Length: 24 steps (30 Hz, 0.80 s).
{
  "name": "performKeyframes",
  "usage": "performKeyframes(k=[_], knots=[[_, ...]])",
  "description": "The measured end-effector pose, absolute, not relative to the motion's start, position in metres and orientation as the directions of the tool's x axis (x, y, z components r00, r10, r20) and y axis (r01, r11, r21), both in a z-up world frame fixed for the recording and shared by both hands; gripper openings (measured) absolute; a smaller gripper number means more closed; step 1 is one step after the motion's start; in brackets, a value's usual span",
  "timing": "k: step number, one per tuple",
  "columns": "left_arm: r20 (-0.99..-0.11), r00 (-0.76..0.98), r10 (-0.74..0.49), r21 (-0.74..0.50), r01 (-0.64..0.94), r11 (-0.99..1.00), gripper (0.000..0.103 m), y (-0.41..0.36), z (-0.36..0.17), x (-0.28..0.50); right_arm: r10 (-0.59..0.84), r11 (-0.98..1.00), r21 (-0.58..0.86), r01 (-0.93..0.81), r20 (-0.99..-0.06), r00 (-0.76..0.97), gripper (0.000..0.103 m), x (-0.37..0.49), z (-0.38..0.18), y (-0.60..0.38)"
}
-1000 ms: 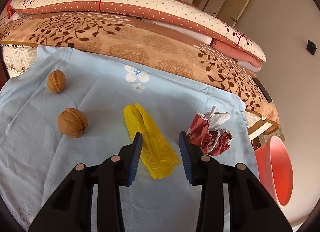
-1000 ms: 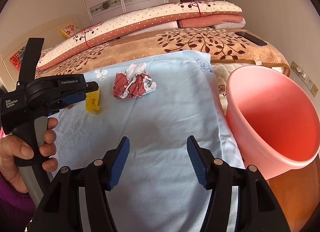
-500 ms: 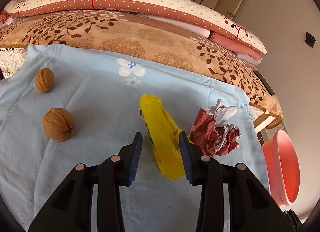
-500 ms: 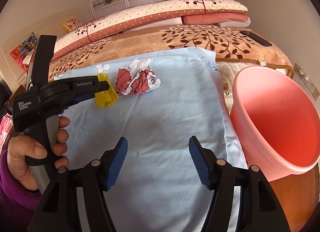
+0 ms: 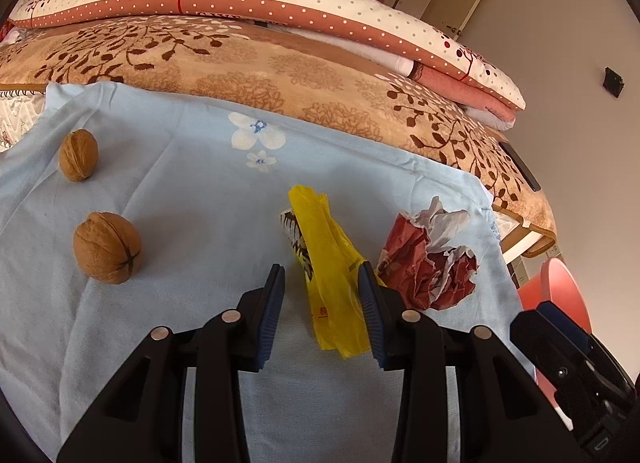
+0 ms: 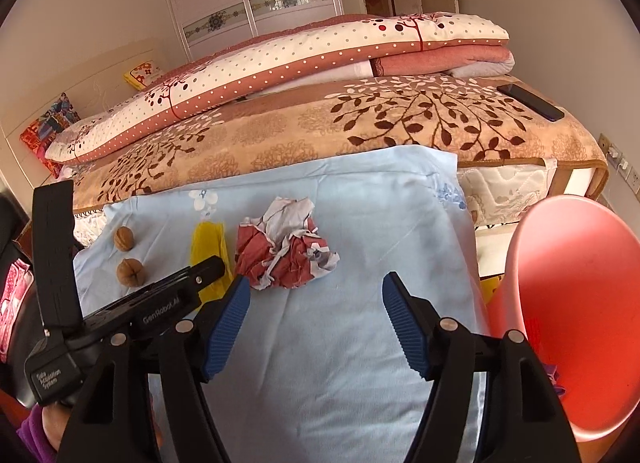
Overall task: Collect trash
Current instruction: 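Grasp the yellow plastic bag with the left tool while the right tool grasps the crumpled red-white paper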
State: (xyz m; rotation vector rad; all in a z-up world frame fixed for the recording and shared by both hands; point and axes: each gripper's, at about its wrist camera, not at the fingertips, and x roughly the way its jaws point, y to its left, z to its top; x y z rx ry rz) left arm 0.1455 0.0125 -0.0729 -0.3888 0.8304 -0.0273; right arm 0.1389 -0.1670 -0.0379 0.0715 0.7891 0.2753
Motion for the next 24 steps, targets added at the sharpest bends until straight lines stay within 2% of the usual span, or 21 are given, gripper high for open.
performKeyframes(k=[11, 16, 19, 24], knots=[[-0.711, 0.678, -0.184, -0.356, -0.121, 0.927, 0.038, 0.010, -0.073, 0.145, 0.272, 0.962, 0.235, -0.140, -0.759, 0.591, 0.068, 0.189, -0.064, -0.161], [-0.711, 0.678, -0.185, -0.356, -0.120, 0.927, 0.038, 0.011, -0.072, 0.145, 0.331, 0.942, 0.299, -0.151, -0.765, 0.553, 0.067, 0.200, -0.070, -0.161], [-0.711, 0.678, -0.186, -0.356, -0.119, 0.927, 0.038, 0.010, -0.072, 0.145, 0.362, 0.932, 0.318, -0.176, -0.765, 0.532, 0.059, 0.204, -0.071, -0.156], [-0.711, 0.678, -0.186, -0.355, -0.119, 0.927, 0.038, 0.010, -0.072, 0.145, 0.360, 0.932, 0.320, -0.169, -0.777, 0.516, 0.055, 0.211, -0.075, -0.152]])
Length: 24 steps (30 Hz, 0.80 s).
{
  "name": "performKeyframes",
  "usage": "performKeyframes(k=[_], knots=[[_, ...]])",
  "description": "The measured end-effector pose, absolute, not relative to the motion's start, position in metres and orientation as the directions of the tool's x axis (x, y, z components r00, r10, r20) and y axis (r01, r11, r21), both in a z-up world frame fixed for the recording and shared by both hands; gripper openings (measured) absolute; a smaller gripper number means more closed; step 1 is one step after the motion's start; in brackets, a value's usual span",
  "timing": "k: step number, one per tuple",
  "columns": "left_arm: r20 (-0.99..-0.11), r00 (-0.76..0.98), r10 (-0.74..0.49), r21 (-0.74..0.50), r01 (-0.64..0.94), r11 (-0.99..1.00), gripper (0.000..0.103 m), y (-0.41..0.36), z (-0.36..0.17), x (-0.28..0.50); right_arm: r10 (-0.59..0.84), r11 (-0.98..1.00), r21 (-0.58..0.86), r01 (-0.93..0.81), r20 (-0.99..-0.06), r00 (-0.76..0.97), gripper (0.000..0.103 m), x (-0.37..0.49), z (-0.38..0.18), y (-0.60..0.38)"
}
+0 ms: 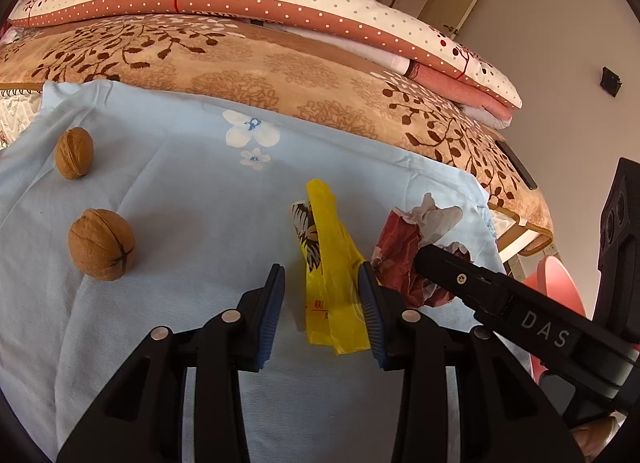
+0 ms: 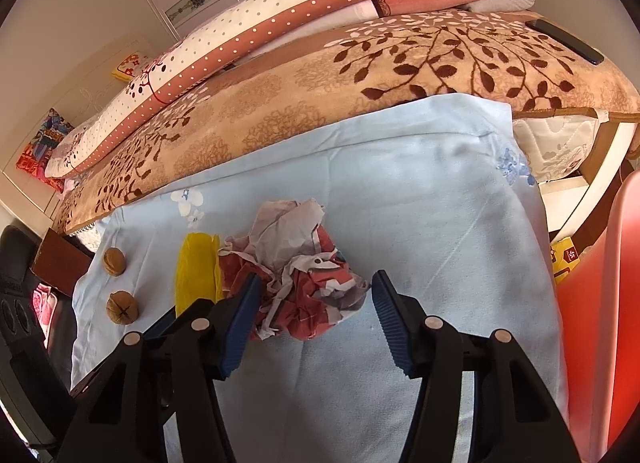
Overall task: Collect trash
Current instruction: 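Grasp the yellow plastic bag with the left tool while the right tool grasps the crumpled red-white paper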
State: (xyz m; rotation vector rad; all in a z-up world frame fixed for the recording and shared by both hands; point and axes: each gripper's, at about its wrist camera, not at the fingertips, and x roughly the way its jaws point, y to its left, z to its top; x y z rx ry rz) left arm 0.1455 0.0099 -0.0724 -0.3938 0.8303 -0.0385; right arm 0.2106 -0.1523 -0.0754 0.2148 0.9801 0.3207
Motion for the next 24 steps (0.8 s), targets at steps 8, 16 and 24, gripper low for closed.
performKeyframes(k=[8, 16, 24], knots=[[-0.711, 0.679, -0.186, -0.356, -0.119, 0.927, 0.038, 0.010, -0.073, 0.146, 0.342, 0.939, 0.298, -0.170, -0.772, 0.537, 0.036, 0.210, -0.072, -0.152], [-0.708, 0.677, -0.202, -0.362, -0.102, 0.926, 0.038, 0.005, -0.073, 0.146, 0.307, 0.950, 0.276, -0.146, -0.740, 0.598, 0.026, 0.197, -0.055, -0.172], [-0.708, 0.658, -0.255, -0.366, -0.033, 0.930, 0.038, -0.008, -0.073, 0.145, 0.202, 0.979, 0.125, -0.163, -0.732, 0.651, 0.026, 0.148, -0.039, -0.187]])
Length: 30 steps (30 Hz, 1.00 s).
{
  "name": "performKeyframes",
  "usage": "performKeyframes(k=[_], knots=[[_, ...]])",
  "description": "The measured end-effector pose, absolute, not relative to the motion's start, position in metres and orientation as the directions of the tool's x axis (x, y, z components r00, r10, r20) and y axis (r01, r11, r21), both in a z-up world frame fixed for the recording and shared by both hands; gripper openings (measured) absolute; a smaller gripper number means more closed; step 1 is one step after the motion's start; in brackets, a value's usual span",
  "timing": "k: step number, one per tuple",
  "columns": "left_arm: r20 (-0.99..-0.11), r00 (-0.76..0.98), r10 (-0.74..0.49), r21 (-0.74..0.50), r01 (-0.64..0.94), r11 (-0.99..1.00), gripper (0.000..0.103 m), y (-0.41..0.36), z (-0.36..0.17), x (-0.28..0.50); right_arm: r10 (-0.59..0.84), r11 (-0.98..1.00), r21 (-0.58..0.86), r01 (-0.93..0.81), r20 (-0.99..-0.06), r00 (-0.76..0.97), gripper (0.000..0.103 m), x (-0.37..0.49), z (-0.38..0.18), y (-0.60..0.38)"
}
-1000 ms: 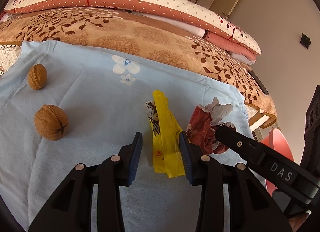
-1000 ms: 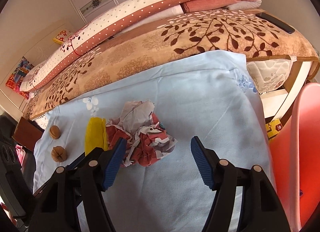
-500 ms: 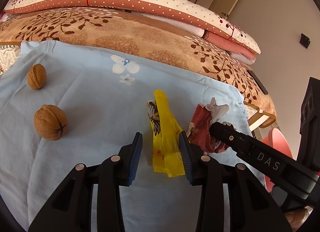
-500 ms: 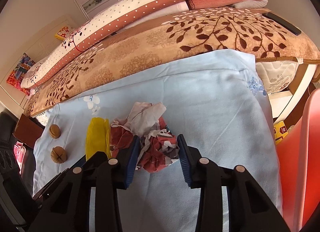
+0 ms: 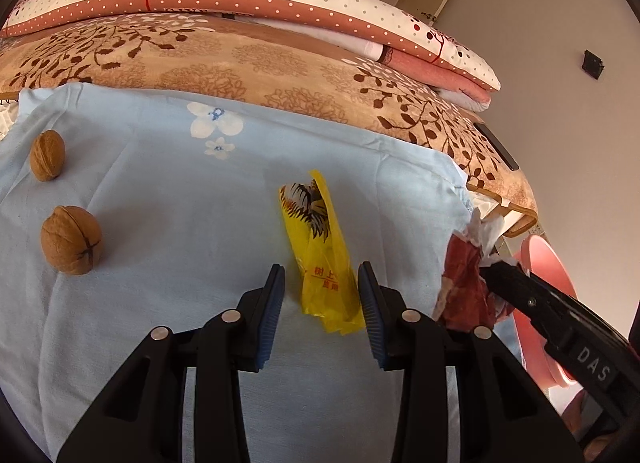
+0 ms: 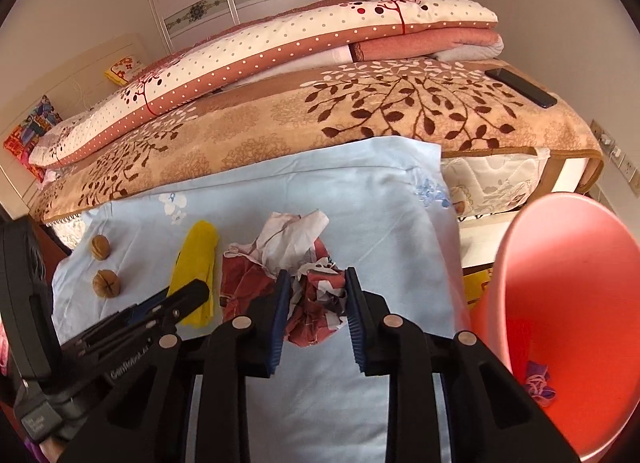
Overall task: Collect trash
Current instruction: 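Grasp the yellow plastic bag with the left tool while the right tool grasps the crumpled red-white paper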
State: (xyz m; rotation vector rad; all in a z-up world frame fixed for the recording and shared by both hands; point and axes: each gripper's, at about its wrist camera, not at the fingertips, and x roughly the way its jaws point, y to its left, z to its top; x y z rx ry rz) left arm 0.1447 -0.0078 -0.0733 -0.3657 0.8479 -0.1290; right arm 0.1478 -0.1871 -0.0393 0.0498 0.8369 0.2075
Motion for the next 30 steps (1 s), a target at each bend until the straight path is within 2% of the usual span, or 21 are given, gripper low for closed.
performKeyframes(k=[10, 22, 26, 27, 30], knots=[[-0.708, 0.650, -0.275, -0.368, -0.008, 0.930, 0.038, -0.012, -0.074, 0.143, 0.144, 0.986, 0.055, -0.158, -0.760, 0.634, 0.027, 0.104, -0.051, -0.196], [-0.693, 0.659, -0.291, -0.410, -0.028, 0.912, 0.038, -0.008, -0.076, 0.141, 0.093, 0.988, -0.004, -0.152, -0.775, 0.625, 0.030, 0.090, -0.064, -0.194], [-0.706, 0.658, -0.263, -0.376, -0.033, 0.926, 0.038, -0.012, -0.074, 0.142, 0.095, 0.988, -0.003, -0.154, -0.771, 0.629, 0.032, 0.088, -0.066, -0.194], [-0.709, 0.657, -0.255, -0.367, -0.036, 0.930, 0.037, -0.013, -0.073, 0.143, 0.097, 0.988, -0.001, -0.153, -0.771, 0.630, 0.032, 0.088, -0.066, -0.195], [-0.724, 0.655, -0.215, -0.335, -0.061, 0.940, 0.026, -0.013, -0.074, 0.143, 0.102, 0.989, 0.009, -0.150, -0.771, 0.628, 0.033, 0.087, -0.068, -0.196]])
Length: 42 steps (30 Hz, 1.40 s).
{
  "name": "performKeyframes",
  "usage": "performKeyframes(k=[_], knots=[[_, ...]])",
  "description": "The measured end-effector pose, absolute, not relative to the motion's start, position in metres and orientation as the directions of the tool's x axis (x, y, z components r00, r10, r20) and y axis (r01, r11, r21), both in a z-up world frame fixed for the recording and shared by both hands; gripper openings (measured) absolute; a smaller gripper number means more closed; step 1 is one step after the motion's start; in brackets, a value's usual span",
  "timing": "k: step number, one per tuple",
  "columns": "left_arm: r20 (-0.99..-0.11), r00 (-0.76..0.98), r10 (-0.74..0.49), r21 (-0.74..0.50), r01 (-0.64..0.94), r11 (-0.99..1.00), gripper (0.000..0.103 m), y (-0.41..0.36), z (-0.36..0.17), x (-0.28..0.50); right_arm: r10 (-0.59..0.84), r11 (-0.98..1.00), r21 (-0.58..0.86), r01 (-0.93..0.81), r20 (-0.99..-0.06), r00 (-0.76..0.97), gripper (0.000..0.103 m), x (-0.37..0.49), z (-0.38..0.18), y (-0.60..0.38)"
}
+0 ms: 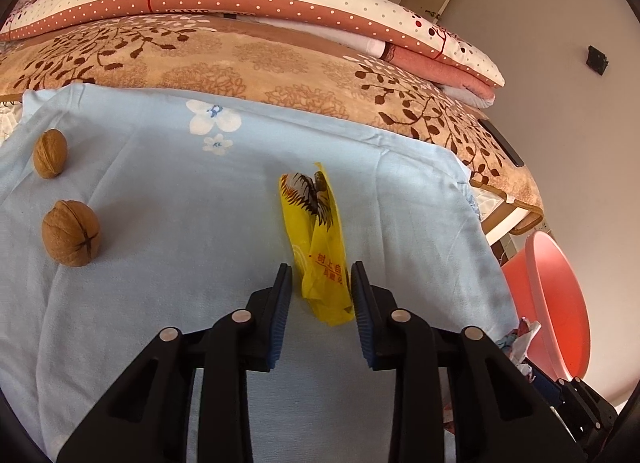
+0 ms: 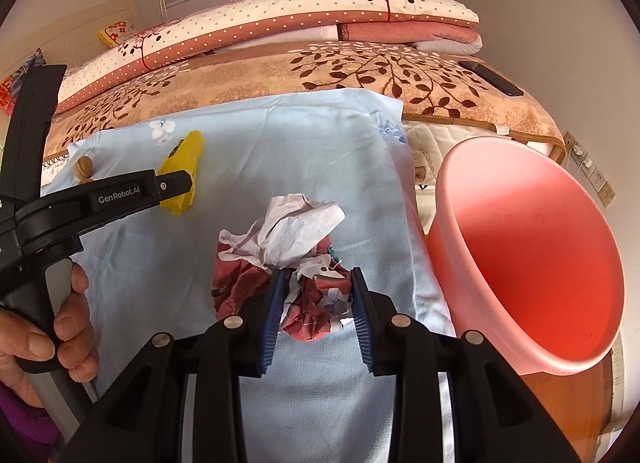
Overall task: Collect trash
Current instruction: 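Grasp the yellow plastic bag with the left tool while the right tool grasps the crumpled red-white paper, then lift both items and carry them over the pink bucket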
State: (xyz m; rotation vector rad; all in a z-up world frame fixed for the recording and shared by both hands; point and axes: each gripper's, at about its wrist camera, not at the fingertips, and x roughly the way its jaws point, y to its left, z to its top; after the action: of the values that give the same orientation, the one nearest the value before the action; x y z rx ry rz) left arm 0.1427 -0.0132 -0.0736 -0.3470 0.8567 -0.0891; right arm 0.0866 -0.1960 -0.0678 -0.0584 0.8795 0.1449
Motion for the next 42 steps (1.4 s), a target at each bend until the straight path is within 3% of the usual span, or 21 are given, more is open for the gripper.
performKeyframes(k=[2, 5, 10, 20, 31, 42], knots=[[-0.730, 0.651, -0.208, -0.327, -0.065, 0.943, 0.017, -0.013, -0.074, 0.144, 0.110, 0.989, 0.022, -0.147, -0.775, 0.622, 0.035, 0.088, -0.068, -0.198], [-0.726, 0.663, -0.181, -0.300, -0.069, 0.951, 0.013, -0.015, -0.071, 0.140, 0.126, 0.989, 0.049, -0.140, -0.778, 0.615, 0.039, 0.088, -0.069, -0.204], [-0.686, 0.713, -0.145, -0.208, -0.002, 0.978, 0.013, -0.033, -0.054, 0.120, 0.178, 0.984, 0.125, -0.129, -0.786, 0.593, 0.042, 0.093, -0.073, -0.214], [-0.612, 0.781, -0.125, -0.145, 0.045, 0.988, 0.013, -0.052, -0.020, 0.088, 0.200, 0.980, 0.151, -0.133, -0.783, 0.588, 0.042, 0.094, -0.073, -0.217], [-0.565, 0.816, -0.123, -0.154, 0.043, 0.987, 0.013, -0.053, -0.005, 0.061, 0.210, 0.976, 0.126, -0.178, -0.758, 0.617, 0.032, 0.086, -0.067, -0.208], [-0.516, 0.851, -0.100, -0.121, 0.043, 0.992, 0.013, -0.056, 0.004, 0.040, 0.234, 0.967, 0.090, -0.237, -0.673, 0.701, 0.031, 0.058, -0.043, -0.195]])
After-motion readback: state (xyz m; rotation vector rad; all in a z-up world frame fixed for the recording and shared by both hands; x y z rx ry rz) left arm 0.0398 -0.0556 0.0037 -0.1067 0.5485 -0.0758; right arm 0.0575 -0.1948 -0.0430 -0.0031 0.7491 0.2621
